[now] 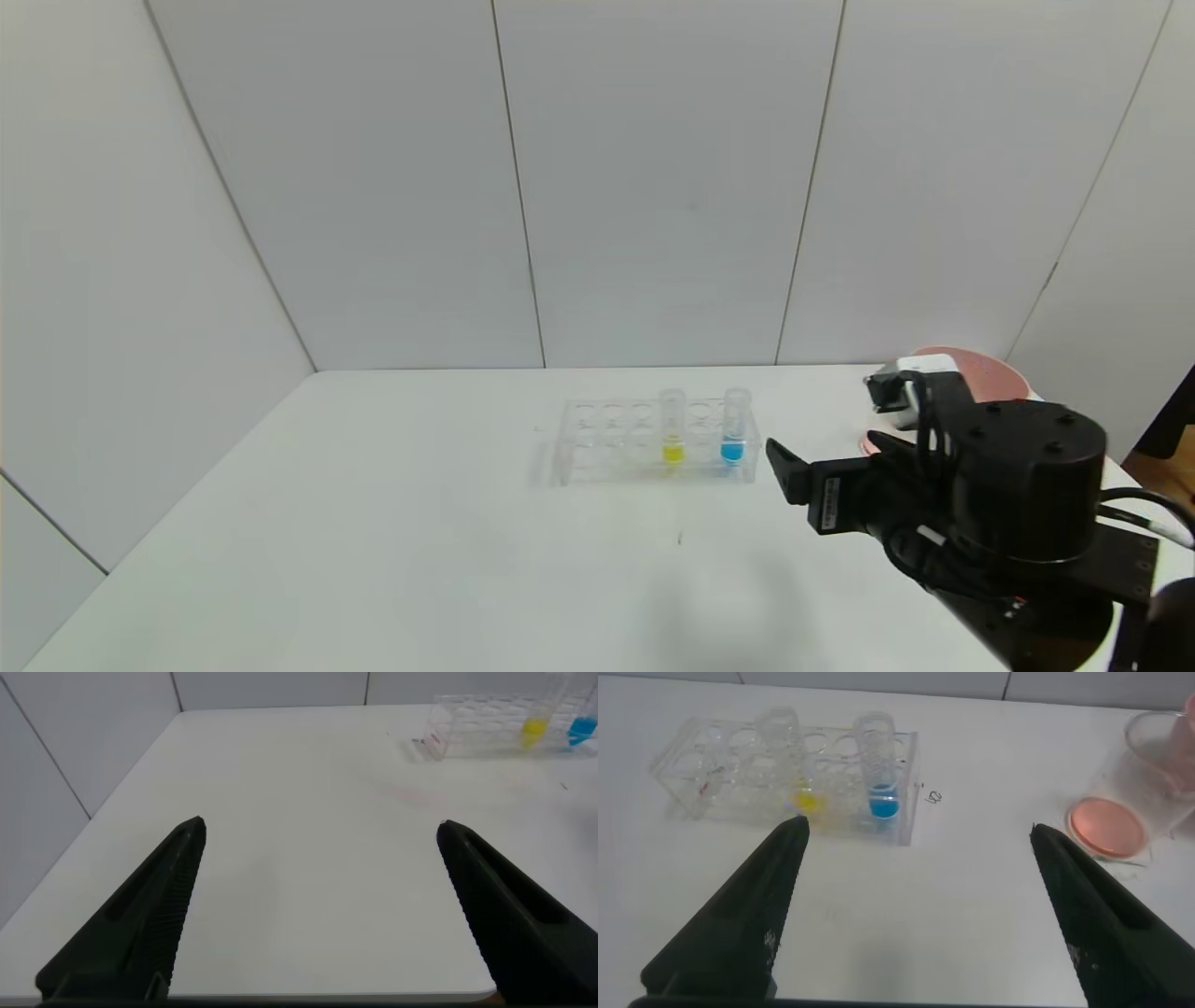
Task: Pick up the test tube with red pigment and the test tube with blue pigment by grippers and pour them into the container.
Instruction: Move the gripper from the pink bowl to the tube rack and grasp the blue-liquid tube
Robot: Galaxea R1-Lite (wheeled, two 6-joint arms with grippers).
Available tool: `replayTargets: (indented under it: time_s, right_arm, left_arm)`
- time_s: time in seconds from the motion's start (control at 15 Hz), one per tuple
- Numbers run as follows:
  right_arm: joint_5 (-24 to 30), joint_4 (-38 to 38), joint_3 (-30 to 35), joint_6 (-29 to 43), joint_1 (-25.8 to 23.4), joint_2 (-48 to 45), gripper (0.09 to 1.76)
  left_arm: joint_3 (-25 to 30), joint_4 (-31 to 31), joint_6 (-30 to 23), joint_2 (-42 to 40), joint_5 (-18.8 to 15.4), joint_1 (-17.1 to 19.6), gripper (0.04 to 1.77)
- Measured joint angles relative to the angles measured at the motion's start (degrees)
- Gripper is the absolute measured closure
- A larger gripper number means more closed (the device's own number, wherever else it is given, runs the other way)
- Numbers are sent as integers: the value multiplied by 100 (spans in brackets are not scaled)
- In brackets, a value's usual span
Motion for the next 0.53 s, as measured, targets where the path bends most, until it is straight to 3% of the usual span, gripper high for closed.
replayTargets:
  time_s: [0.53]
  right_arm:
    - [-369,-9,-1356,22,-35,1474,15]
  left_arm:
    - [0,0,0,0,0,0,5]
